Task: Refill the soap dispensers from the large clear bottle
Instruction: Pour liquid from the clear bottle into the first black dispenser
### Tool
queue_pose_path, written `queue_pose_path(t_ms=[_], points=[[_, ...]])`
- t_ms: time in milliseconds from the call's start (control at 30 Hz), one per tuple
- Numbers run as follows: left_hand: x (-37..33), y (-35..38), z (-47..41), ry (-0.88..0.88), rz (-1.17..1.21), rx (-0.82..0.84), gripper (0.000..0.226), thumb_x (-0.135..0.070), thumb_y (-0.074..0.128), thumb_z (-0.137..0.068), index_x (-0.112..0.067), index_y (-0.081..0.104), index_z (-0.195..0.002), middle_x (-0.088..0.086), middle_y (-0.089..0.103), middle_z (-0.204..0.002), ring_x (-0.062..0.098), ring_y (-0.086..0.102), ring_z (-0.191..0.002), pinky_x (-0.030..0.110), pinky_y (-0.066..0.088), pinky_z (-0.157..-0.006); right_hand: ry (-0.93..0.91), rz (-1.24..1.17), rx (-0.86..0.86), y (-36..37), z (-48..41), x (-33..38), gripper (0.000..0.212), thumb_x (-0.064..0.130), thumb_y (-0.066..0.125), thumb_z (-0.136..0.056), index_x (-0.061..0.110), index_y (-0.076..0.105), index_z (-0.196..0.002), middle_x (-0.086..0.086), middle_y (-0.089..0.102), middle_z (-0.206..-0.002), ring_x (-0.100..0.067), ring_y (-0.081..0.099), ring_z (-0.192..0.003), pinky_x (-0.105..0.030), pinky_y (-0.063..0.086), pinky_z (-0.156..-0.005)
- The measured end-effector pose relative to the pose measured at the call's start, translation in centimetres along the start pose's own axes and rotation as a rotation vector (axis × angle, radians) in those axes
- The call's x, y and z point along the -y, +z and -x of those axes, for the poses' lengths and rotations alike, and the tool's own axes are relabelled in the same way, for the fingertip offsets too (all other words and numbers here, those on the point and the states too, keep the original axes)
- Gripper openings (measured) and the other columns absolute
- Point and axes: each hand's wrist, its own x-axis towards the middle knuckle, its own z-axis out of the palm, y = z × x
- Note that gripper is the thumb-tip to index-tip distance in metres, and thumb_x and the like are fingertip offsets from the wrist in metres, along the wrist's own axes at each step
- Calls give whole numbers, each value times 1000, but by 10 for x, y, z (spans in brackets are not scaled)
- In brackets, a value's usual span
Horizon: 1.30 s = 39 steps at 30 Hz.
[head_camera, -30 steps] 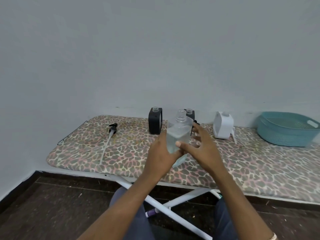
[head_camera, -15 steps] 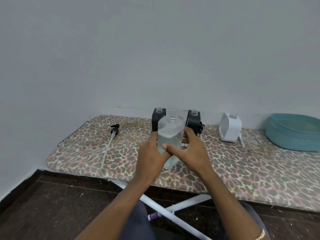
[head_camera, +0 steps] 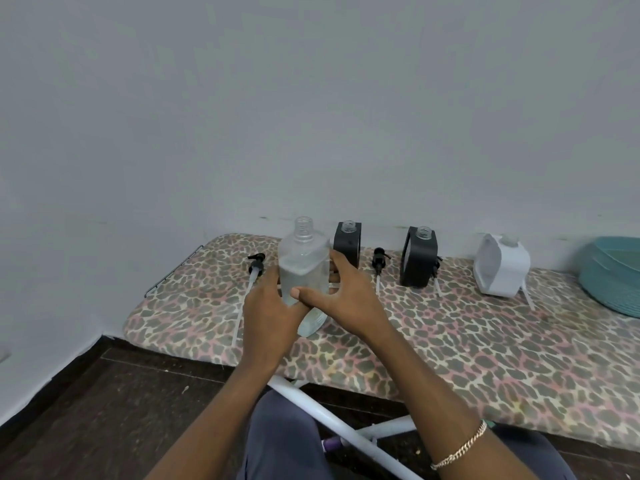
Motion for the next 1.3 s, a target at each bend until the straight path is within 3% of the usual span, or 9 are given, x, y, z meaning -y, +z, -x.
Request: queue_pose_path(t_ms=[133, 233, 333, 433, 600, 733, 967, 1133, 1300], points=[[5, 5, 0, 26, -30, -30, 52, -42, 83, -82, -27, 61, -126, -9, 70, -107, 10, 67, -93, 34, 58, -77, -4, 7, 11, 1, -2, -9, 80, 67, 81, -79, 49, 46, -148, 39, 56, -126, 13, 58, -117, -9, 49, -94], [6, 6, 0, 54, -59, -40, 58, -46, 85, -81, -27, 58, -129, -10, 68, -111, 13, 66, -98, 39, 59, -80, 3, -34, -127, -1, -5, -14, 87, 88, 58, -79, 31, 57, -145, 27, 63, -119, 15, 62, -105, -5, 51, -84], [7, 7, 0, 57, -44, -36, 61, -47, 85, -82, -32, 53, -131, -12, 66, -117, 12, 64, -103, 41, 60, -83, 26, -32, -416, -7, -17, -17, 70, 72, 57, -90, 15, 68, -128, 14, 68, -105, 6, 65, -93, -4, 48, -77], [8, 5, 0, 53, -28, -17, 62, -48, 84, -83, -35, 51, -134, -14, 65, -121, 11, 64, -107, 42, 60, -86, 84, 46, -548, -8, -38, -22, 49, 57, 66, -98, 15, 64, -122, 7, 63, -110, -7, 63, -96, -16, 50, -83], [8, 5, 1, 23, -21, 6, 65, -48, 83, -83, -35, 49, -137, -20, 57, -119, 10, 62, -110, 33, 55, -88, 254, 292, -421, 0, -70, -37, 80, 63, 70, -90, 8, 49, -144, -8, 53, -136, -25, 57, -121, -40, 51, -99], [10, 5, 4, 4, -8, 7, 65, -50, 82, -84, -32, 50, -138, -21, 56, -115, 7, 60, -103, 28, 50, -84, 363, 374, -369, 9, -83, -47, 74, 70, 67, -87, 8, 55, -125, -7, 66, -116, -29, 65, -102, -44, 58, -82], [6, 4, 4, 7, 7, 22, 66, -46, 82, -86, -29, 51, -142, -21, 55, -117, 5, 56, -104, 25, 44, -85, 335, 324, -334, -4, -70, -39, 45, 49, 69, -94, 9, 55, -108, 3, 58, -86, -18, 58, -77, -29, 39, -56], [5, 6, 0, -5, 21, 17, 63, -51, 83, -84, -28, 52, -134, -12, 63, -118, 11, 62, -105, 30, 51, -83, 258, 219, -370, -38, -32, -21, 39, 49, 71, -86, 13, 59, -96, -1, 67, -86, -20, 64, -76, -38, 54, -63], [-2, 11, -2, -14, 85, -4, 68, -45, 85, -84, -24, 53, -139, -11, 62, -120, 12, 61, -107, 31, 49, -87, 234, 168, -389, -69, 32, -13, 24, 35, 76, -90, 20, 57, -88, 8, 62, -79, -7, 55, -66, -23, 41, -60]])
